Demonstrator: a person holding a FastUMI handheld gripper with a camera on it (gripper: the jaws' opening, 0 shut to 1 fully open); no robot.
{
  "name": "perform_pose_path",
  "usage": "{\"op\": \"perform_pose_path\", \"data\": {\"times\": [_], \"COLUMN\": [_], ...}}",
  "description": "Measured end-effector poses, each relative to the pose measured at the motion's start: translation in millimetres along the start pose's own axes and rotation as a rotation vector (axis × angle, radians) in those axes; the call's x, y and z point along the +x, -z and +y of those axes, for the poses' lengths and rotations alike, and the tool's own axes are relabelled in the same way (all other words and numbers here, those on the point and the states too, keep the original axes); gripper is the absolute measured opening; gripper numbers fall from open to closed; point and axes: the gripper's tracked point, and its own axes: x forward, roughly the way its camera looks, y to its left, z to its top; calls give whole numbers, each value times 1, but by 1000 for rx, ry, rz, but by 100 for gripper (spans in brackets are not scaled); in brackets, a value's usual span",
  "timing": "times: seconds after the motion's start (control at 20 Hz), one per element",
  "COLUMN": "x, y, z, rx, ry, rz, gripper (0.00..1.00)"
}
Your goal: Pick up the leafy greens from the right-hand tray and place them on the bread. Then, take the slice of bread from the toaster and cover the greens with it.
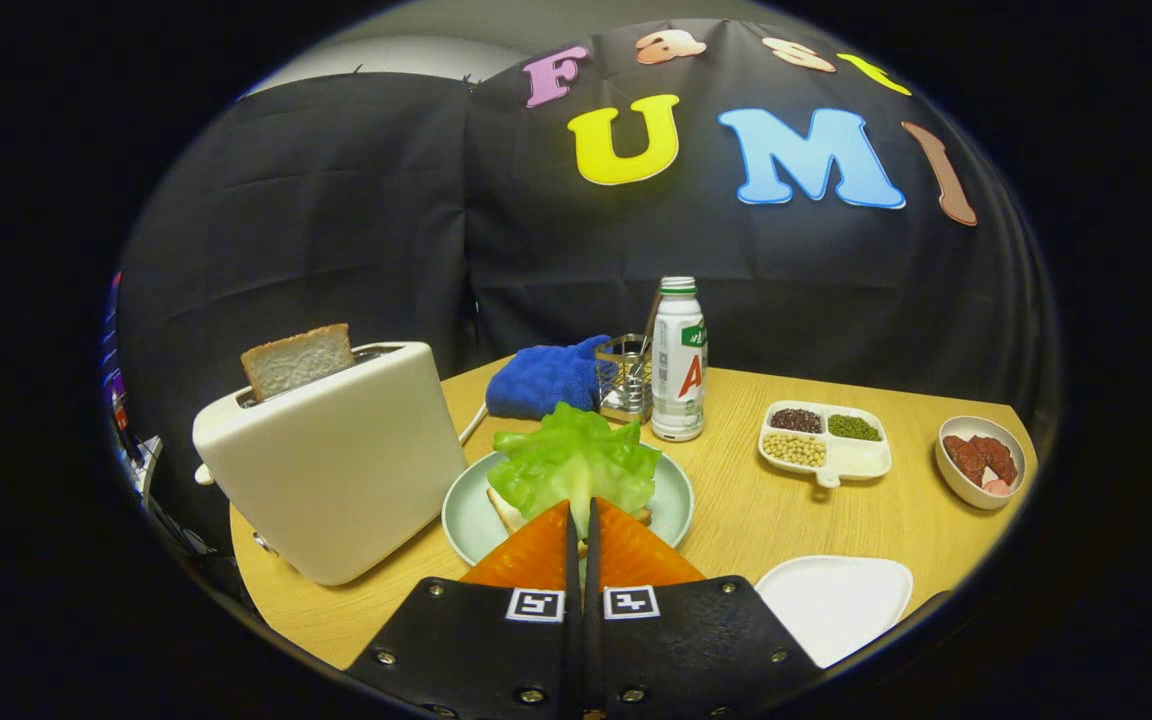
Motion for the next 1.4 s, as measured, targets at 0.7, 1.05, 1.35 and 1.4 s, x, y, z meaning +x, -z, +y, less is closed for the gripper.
{"op": "perform_pose_path", "data": {"times": [0.7, 1.05, 1.35, 1.4], "x": [15, -24, -49, -53], "y": [5, -34, -67, -73], "z": [3, 21, 61, 69], "rx": [52, -10, -11, -4], "ry": [17, 75, 97, 101], "rz": [17, -135, -263, -277], "gripper": [57, 74, 88, 88]}}
